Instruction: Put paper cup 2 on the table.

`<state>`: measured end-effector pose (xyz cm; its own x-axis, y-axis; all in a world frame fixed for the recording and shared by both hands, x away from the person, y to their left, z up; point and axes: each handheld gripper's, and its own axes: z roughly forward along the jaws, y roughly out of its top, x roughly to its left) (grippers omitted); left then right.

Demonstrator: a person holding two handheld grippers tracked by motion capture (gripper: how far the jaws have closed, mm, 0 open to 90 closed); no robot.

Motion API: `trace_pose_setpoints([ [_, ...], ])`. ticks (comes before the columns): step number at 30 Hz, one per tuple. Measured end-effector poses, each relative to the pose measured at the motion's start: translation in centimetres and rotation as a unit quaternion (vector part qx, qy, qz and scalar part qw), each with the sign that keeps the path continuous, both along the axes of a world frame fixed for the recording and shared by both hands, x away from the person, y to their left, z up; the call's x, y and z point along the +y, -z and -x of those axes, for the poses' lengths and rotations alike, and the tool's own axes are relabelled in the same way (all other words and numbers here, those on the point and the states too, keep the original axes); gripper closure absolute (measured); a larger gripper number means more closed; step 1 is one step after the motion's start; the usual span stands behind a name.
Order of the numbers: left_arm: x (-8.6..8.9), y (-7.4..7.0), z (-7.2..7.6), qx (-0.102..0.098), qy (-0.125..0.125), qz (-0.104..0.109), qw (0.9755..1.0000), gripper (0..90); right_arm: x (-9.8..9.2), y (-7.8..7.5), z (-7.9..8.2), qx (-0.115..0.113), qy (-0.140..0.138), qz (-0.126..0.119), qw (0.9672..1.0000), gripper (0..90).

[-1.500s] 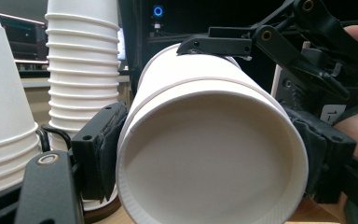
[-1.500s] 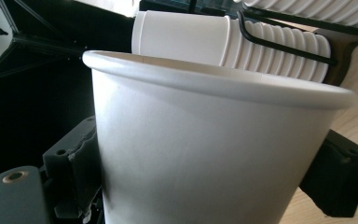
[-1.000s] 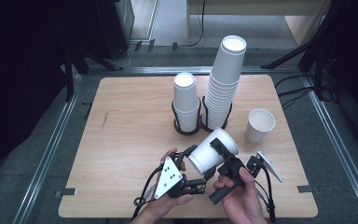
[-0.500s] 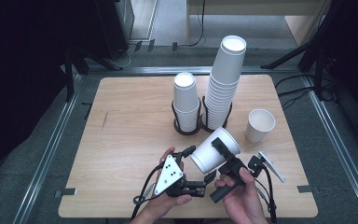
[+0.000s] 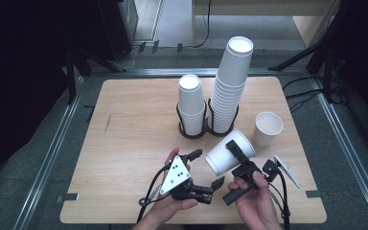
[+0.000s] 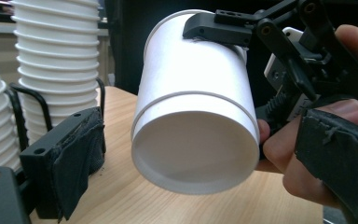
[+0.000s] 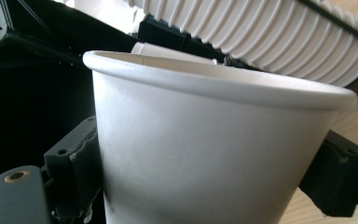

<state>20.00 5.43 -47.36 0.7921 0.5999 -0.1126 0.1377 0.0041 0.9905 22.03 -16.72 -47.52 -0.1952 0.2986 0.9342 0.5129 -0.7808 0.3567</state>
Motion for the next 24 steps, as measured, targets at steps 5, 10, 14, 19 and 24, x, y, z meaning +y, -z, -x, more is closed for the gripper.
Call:
trace_pose_setpoints([
  [5, -0.1, -0.1, 0.0, 0.013, 0.018, -0.003, 0.9997, 0.0, -0.8, -0.3, -0.1, -0.013, 0.015, 0.003, 0.9998, 13.2],
  [10, 0.0, 0.0, 0.2, 0.018, 0.023, -0.006, 0.9995, 0.0, -1.4, -0.6, -0.3, -0.029, 0.025, 0.018, 0.9991, 13.2],
  [14, 0.4, -0.2, 0.1, 0.02, 0.019, -0.002, 0.9996, 0.0, -1.4, -0.9, -0.2, -0.045, 0.034, 0.038, 0.9977, 13.2],
  [19, 0.9, -0.2, -0.1, 0.02, 0.01, 0.0, 0.9997, 0.0, -1.6, -1.2, -0.1, -0.069, 0.057, 0.057, 0.9943, 13.3],
  [24, 2.0, -0.1, -0.4, 0.021, -0.006, -0.003, 0.9997, 0.0, -2.0, -1.5, -0.3, -0.084, 0.076, 0.076, 0.9907, 13.3],
])
